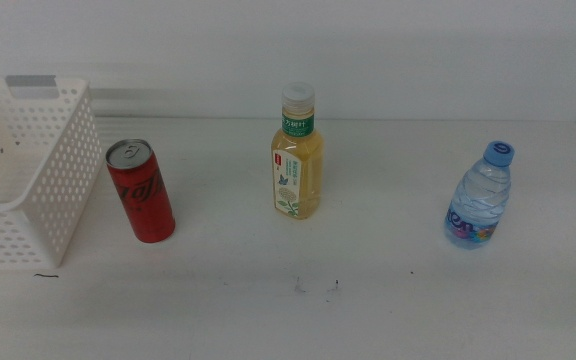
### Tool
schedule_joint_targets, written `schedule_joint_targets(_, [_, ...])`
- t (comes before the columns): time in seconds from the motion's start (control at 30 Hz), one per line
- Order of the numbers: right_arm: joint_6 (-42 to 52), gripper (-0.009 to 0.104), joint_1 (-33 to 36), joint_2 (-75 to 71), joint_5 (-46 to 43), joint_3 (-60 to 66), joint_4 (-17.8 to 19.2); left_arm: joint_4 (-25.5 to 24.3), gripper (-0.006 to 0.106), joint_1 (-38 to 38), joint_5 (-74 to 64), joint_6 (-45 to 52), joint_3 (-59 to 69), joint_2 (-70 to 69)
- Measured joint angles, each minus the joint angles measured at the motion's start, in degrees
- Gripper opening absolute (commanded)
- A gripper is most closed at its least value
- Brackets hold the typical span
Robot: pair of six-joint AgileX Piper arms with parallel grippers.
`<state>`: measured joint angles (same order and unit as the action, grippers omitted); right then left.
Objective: Use arms to grab the bottles and put them into the dustbin to the left of the table.
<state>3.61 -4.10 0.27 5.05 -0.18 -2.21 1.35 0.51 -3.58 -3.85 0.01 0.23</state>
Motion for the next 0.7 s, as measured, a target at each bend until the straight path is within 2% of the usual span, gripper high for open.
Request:
schedule_joint_targets(0.3, [0.0, 0.088, 0.0, 0.0, 0.0, 0.0, 0.0, 0.1, 0.094, -0.1, 0.8, 0.0, 0.0, 0.1])
schedule_joint_targets(0.4, [0.0, 0.088, 0.0, 0.0, 0.0, 0.0, 0.0, 0.1, 0.094, -2.7, 1.8, 0.0, 0.0, 3.6])
schedule_joint_targets(0.53, [0.0, 0.088, 0.0, 0.0, 0.0, 0.0, 0.0, 0.1, 0.094, -7.9, 7.0, -0.6, 0.0, 13.6])
schedule_joint_targets(0.7, [0.0, 0.088, 0.0, 0.0, 0.0, 0.0, 0.0, 0.1, 0.094, -12.7, 20.2, -0.6, 0.0, 30.7])
